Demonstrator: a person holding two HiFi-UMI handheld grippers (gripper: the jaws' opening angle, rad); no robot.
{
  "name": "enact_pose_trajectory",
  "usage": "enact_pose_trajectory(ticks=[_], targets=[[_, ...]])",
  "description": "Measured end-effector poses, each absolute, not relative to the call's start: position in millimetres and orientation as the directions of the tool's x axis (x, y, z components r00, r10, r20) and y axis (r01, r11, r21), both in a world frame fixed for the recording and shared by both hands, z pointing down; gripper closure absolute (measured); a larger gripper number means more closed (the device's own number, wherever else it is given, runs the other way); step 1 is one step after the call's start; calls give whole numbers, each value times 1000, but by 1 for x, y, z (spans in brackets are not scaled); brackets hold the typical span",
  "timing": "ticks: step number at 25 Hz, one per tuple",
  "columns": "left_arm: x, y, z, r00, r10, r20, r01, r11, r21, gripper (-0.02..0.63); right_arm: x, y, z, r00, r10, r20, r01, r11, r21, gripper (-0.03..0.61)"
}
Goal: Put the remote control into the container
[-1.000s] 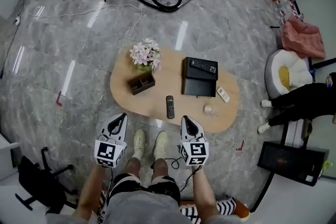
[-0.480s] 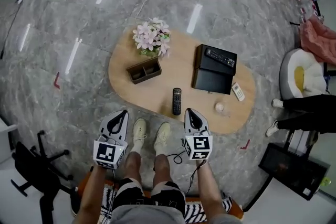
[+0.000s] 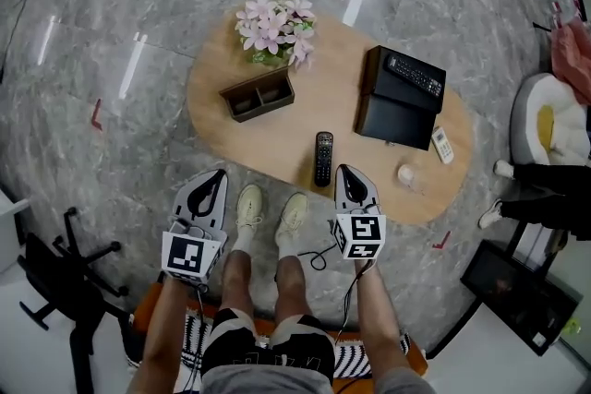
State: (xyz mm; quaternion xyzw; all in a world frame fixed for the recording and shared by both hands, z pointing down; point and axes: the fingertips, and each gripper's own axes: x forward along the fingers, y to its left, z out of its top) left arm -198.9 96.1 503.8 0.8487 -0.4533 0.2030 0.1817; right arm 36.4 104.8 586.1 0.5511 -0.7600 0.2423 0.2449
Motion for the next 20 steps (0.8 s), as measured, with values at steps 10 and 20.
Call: enact_pose_trajectory(ticks=[10,20], targets=[[-208,108,555,501,-675,541,-845,-516,139,607,39,100,639,-272,-691,670,-959,250,-131,569],[-204,111,585,519,-657,546,-835,-526,161,606,38,97,675,-265,-670,694,-961,247,-128,569]])
